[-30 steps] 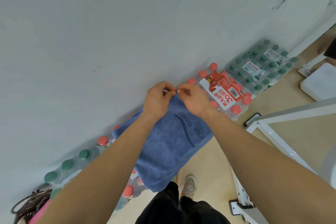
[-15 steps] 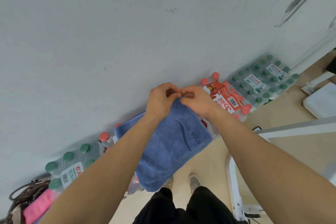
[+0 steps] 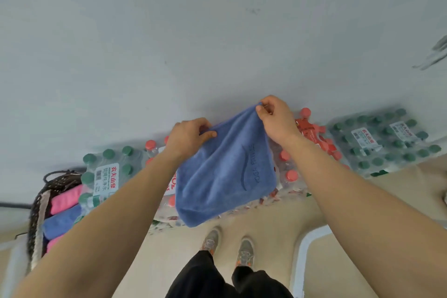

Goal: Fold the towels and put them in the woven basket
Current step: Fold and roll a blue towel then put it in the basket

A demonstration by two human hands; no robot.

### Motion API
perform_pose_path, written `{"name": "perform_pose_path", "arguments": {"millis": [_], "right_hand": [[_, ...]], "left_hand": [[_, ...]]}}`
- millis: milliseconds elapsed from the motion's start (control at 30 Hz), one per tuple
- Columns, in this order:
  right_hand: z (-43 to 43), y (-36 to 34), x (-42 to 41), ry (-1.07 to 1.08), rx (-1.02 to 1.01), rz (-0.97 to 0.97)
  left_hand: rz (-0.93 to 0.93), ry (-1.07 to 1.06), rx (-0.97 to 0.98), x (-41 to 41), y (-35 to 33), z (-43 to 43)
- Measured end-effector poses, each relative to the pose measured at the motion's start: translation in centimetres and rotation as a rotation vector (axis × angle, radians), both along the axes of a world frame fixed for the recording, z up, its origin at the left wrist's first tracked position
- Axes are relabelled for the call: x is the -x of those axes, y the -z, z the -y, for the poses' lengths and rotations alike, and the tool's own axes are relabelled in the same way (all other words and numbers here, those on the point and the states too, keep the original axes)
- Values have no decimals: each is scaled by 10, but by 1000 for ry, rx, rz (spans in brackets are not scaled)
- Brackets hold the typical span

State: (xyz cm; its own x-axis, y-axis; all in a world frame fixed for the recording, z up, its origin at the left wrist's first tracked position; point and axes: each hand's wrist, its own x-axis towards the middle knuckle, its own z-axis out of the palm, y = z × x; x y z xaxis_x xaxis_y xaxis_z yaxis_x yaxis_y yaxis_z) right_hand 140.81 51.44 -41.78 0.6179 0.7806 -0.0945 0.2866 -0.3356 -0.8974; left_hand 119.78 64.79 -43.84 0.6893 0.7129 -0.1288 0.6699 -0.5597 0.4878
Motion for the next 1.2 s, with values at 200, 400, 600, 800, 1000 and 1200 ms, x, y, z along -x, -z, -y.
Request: {"name": "perform_pose_path", "arguments": {"millis": [200,400,600,800,1000,1200], "right_hand": [[-12,-13,22,-12,10,37],[-22,-30,55,7,-9,71],[-24,-42,93,45,11,106],[-22,-56,141,80,34,150],[-5,-69,162,109,63,181],[13,-77,165,133,73,185]], "left_hand": [[-433,37,-134,62,-10,-5],[-253,-154,19,115,-14,-3],[-17,-271,13,169,-27,-1],[133,-378,-48,212,-49,-6],[225,-369,-49,241,-73,-13],[164,-295,-88,255,-92,-10]]}}
